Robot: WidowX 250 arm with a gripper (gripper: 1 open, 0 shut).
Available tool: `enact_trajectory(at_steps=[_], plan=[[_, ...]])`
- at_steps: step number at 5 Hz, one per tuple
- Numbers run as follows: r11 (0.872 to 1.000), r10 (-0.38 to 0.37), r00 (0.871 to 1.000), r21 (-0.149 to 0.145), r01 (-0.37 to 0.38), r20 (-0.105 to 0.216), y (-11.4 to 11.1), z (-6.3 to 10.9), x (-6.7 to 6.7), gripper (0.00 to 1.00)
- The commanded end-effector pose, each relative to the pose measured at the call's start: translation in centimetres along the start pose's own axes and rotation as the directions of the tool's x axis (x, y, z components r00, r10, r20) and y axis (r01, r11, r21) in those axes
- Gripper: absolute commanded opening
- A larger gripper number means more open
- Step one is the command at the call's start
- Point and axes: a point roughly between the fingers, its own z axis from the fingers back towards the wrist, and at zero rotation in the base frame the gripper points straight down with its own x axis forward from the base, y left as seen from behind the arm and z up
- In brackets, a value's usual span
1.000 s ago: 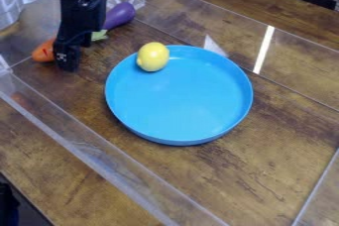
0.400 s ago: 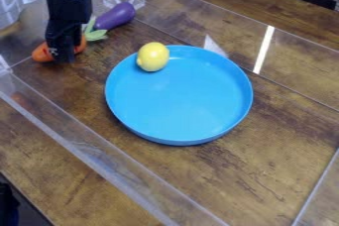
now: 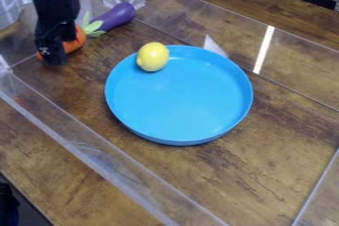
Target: Remove the purple eggplant from the blue tray and put it on the table
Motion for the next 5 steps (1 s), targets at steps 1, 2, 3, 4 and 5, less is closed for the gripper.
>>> enact_trajectory(at_steps=[1, 2, 3, 4, 5], plan=[[0.997, -0.045, 0.999, 0.069, 0.043, 0.028, 1.2, 1.6, -1.4, 1.00], [0.998, 0.003, 1.000, 0.069, -0.004, 0.027, 1.2, 0.6, -1.5, 1.00], [0.996, 0.053, 0.998, 0.067, -0.054, 0.021, 1.0, -0.2, -1.3, 1.00], [0.992, 0.105, 0.994, 0.068, -0.106, 0.015, 0.7, -1.2, -1.1, 1.00], [0.995, 0.068, 0.997, 0.068, -0.069, 0.024, 0.5, -2.0, -1.2, 1.00]])
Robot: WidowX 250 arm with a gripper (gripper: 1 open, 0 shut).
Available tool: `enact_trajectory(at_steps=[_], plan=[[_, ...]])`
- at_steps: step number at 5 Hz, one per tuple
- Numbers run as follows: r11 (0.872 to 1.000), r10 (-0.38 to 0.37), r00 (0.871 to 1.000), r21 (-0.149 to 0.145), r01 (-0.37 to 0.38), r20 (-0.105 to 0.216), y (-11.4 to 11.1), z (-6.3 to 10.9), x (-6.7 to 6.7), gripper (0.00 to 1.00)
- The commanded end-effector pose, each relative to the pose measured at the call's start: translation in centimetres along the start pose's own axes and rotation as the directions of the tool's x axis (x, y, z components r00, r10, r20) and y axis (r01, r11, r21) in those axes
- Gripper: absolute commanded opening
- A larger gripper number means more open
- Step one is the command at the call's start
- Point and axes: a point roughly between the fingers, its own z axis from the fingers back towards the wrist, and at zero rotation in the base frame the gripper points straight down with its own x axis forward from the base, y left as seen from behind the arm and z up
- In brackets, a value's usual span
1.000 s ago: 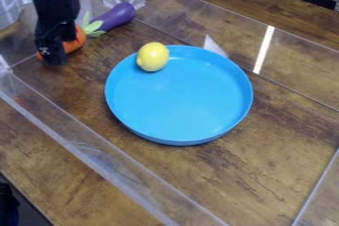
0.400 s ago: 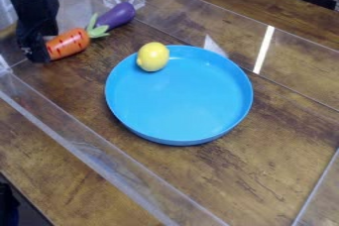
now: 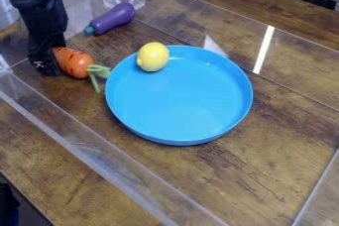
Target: Remove the purple eggplant from the blue tray and put it on the table
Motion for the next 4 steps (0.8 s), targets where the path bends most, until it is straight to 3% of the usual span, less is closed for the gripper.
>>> enact_trajectory(at_steps=[1, 2, 3, 4], plan=[[0.999, -0.026, 1.000, 0.021, 0.026, 0.007, 0.5, 0.0, -0.7, 1.00], [1.000, -0.002, 1.000, 0.020, 0.002, 0.002, 1.4, -0.1, -0.3, 0.00], [1.000, 0.022, 1.000, 0.021, -0.022, -0.004, 2.0, 0.0, 0.6, 0.00], [0.997, 0.071, 0.997, 0.029, -0.071, -0.004, 3.2, 1.7, 1.8, 0.00]])
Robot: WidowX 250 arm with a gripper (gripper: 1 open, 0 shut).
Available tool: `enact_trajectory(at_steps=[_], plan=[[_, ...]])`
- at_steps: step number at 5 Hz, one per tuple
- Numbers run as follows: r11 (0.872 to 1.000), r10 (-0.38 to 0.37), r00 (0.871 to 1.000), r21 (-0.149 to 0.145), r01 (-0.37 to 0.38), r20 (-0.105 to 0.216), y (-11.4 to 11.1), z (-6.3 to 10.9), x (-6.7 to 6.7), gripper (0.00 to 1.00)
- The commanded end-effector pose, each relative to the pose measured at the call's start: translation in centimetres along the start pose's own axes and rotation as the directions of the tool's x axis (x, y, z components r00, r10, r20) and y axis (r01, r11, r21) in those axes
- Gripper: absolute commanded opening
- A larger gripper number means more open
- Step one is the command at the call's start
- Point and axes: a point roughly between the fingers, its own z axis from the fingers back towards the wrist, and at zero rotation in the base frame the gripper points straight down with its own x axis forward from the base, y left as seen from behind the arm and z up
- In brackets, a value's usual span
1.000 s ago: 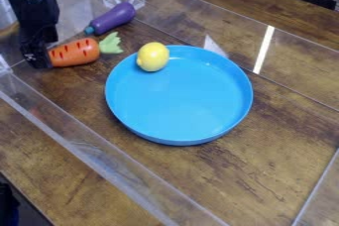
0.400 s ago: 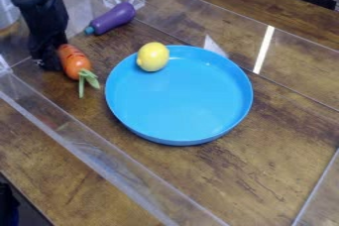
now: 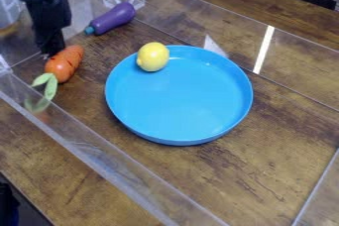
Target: Remove the purple eggplant from the blue tray and put it on the table
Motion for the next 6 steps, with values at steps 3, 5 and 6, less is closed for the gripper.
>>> enact_trajectory(at_steps=[3, 5, 6], plan=[[0.998, -0.005, 1.000, 0.067, 0.004, 0.024, 1.7, 1.4, 0.2, 1.00], [0.998, 0.029, 0.999, 0.060, -0.030, 0.014, 0.8, -0.6, -0.6, 1.00], [0.996, 0.066, 0.998, 0.057, -0.066, 0.002, 0.8, -1.2, -0.5, 1.00]])
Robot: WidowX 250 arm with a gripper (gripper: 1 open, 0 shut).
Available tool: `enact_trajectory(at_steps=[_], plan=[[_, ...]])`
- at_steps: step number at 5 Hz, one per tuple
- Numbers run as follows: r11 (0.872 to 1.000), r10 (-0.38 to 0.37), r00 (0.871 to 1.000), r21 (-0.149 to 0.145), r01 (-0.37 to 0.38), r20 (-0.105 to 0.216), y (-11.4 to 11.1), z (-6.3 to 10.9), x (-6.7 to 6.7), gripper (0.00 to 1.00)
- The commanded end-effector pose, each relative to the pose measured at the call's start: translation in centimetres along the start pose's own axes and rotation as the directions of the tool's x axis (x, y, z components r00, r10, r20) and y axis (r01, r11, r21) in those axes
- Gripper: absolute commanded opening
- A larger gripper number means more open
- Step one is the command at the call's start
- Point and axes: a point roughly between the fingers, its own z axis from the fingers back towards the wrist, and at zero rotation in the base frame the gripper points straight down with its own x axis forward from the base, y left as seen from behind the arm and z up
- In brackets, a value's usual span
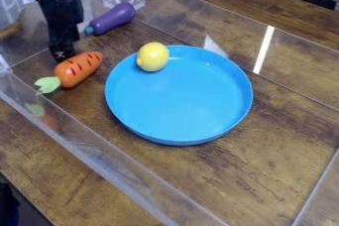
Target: Remove the purple eggplant from the blue tray and put it on the table
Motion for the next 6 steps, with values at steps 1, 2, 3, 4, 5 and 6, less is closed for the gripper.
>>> enact_trajectory(at_steps=[1, 2, 3, 4, 5, 6], plan=[[0.998, 0.054, 0.998, 0.016, -0.054, -0.017, 0.3, -0.6, 0.0, 1.00], [1.000, 0.023, 1.000, 0.017, -0.024, 0.008, 0.4, -0.2, 0.4, 1.00], [1.000, -0.013, 0.999, 0.018, 0.012, 0.034, 0.3, -0.2, 1.2, 1.00], [0.999, -0.040, 0.997, 0.026, 0.039, 0.064, 0.4, 0.1, 1.8, 1.00], [0.997, -0.062, 0.993, 0.042, 0.058, 0.099, 0.0, 1.2, 3.2, 1.00], [0.996, -0.080, 0.987, 0.057, 0.072, 0.136, -0.3, 2.8, 4.5, 1.00]])
